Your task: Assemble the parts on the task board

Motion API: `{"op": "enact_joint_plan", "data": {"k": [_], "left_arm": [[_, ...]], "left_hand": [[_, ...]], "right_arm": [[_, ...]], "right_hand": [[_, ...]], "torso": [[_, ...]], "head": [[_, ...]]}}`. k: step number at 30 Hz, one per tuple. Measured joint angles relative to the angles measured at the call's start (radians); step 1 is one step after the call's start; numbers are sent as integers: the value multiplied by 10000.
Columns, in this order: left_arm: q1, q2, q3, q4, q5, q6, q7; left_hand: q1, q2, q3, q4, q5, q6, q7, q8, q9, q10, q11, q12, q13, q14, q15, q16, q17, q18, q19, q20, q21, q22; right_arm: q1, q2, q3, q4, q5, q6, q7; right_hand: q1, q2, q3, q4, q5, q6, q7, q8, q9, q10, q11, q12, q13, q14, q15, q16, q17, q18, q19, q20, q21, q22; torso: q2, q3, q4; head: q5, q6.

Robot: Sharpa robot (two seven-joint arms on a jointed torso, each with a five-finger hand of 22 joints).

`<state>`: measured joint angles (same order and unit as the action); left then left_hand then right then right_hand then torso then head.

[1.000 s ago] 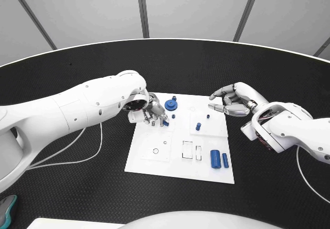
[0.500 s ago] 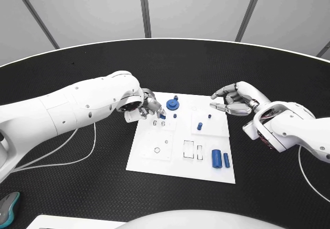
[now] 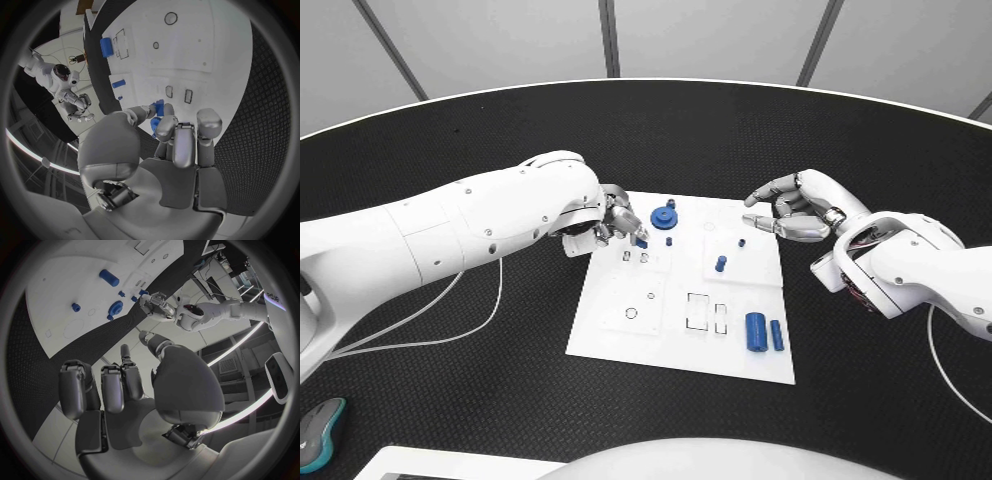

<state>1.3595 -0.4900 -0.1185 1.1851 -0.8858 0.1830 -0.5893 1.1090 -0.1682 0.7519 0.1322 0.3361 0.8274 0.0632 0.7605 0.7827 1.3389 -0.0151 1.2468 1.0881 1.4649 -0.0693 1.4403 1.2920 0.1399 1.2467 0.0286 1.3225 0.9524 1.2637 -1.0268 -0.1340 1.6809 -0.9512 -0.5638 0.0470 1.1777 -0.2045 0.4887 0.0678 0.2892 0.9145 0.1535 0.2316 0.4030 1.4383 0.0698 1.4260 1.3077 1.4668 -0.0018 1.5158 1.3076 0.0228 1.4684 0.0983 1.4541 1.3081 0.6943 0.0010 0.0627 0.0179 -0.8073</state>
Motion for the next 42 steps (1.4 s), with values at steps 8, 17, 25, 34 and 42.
{"op": "enact_joint_plan", "data": {"k": [8,17,25,34,42], "left_arm": [[-50,99,-154,-78,-139,377,-139],[-85,210,-182,-181,-251,608,-181],[-90,279,-185,-193,-287,475,-135],[-91,323,-185,-199,-450,409,-125],[-91,360,-184,-209,-591,595,-186]], "left_hand": [[-75,-75,-27,-27,314,41,-12,40,18,49,-48,41,37,37,-37,0,11,0,0,0,39,46],[-143,-142,-54,-55,523,78,-44,40,31,49,-48,41,38,1,-74,0,10,0,31,-30,38,80],[-167,-166,-54,-55,579,78,-42,37,31,85,-84,86,65,0,-73,0,10,0,32,-30,76,101],[-155,-155,-54,-56,625,131,-61,66,27,119,-49,86,64,0,-73,0,8,0,32,-30,76,137],[-151,-150,-55,-56,626,131,-60,72,36,119,-49,86,73,0,-73,-1,7,0,32,-30,76,149]], "right_arm": [[0,25,0,-9,0,3,9],[0,26,0,-2,0,7,6],[0,37,0,-3,0,4,8],[0,36,0,0,0,8,6],[0,36,0,2,0,14,1]], "right_hand": [[0,0,-20,19,0,0,0,0,0,0,0,0,-1,0,0,0,0,0,0,0,-40,-1],[0,0,-29,28,0,0,0,0,0,0,0,0,-2,0,0,0,-1,0,0,0,-40,-2],[0,0,-29,28,0,0,0,0,0,0,0,0,-2,0,0,0,-2,0,0,0,-40,-2],[0,0,-29,28,43,0,0,-1,0,0,0,0,-3,0,0,0,-2,0,0,0,-40,-3],[0,0,-28,28,43,0,0,0,0,0,0,0,-3,0,0,0,-3,0,0,0,-40,-3]], "torso": [[10,2,-1],[12,-1,-7],[16,-10,-7],[23,-10,-4],[23,-6,-2]], "head": [[-17,-10],[-48,-7],[-65,-3],[-79,-7],[-88,-41]]}}
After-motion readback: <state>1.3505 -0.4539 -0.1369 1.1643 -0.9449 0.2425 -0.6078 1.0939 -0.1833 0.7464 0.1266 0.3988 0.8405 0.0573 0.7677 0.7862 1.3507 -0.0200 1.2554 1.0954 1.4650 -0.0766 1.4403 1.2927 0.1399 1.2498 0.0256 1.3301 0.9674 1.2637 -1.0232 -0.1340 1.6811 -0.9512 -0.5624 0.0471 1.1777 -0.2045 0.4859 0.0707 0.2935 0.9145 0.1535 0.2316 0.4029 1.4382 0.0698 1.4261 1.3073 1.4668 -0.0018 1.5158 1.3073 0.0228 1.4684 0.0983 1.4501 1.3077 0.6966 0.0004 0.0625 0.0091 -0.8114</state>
